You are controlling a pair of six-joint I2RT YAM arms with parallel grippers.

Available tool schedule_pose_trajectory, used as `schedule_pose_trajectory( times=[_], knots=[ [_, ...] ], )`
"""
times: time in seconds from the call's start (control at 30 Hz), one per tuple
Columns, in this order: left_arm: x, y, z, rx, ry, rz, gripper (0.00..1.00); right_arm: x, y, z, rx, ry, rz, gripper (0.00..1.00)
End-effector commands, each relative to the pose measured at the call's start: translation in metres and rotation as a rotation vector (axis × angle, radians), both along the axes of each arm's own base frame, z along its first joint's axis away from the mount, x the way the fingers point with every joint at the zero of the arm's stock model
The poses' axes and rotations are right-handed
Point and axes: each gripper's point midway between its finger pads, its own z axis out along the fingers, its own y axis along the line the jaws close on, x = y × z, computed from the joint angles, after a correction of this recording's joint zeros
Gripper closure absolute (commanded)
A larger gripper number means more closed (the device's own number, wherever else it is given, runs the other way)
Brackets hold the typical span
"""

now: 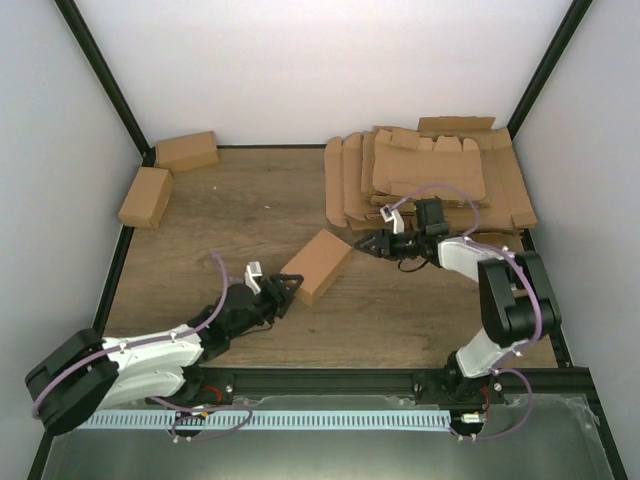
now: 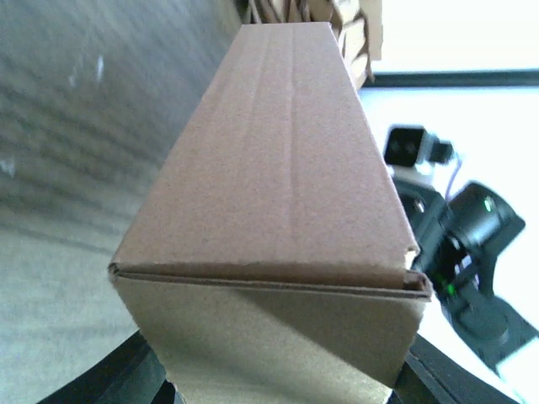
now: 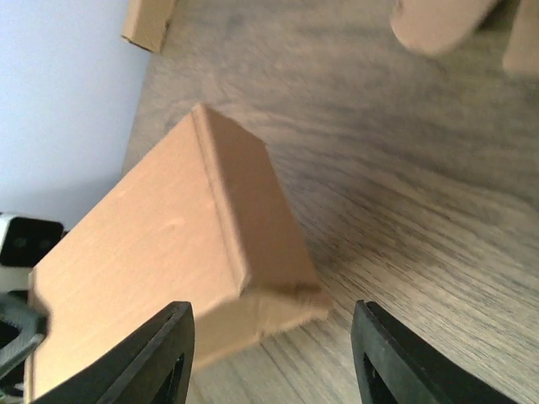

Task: Fold the paper box

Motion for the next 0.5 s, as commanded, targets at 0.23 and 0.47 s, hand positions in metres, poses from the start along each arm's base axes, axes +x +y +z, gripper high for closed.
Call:
schedule_pose_trajectory(
  times=[0.23,0.47],
  knots=[
    [0.056,0.101,0.017,0.098,-0.081,0.227,0.64,0.0,-0.022,0.092,-0.046,-0.211,-0.159,0.4],
    [0.084,0.181,0.01,0.143,-0.069,0.368,0.64,-0.014,-0.025,0.088,-0.043,-0.206,-0.168,0.4]
  ],
)
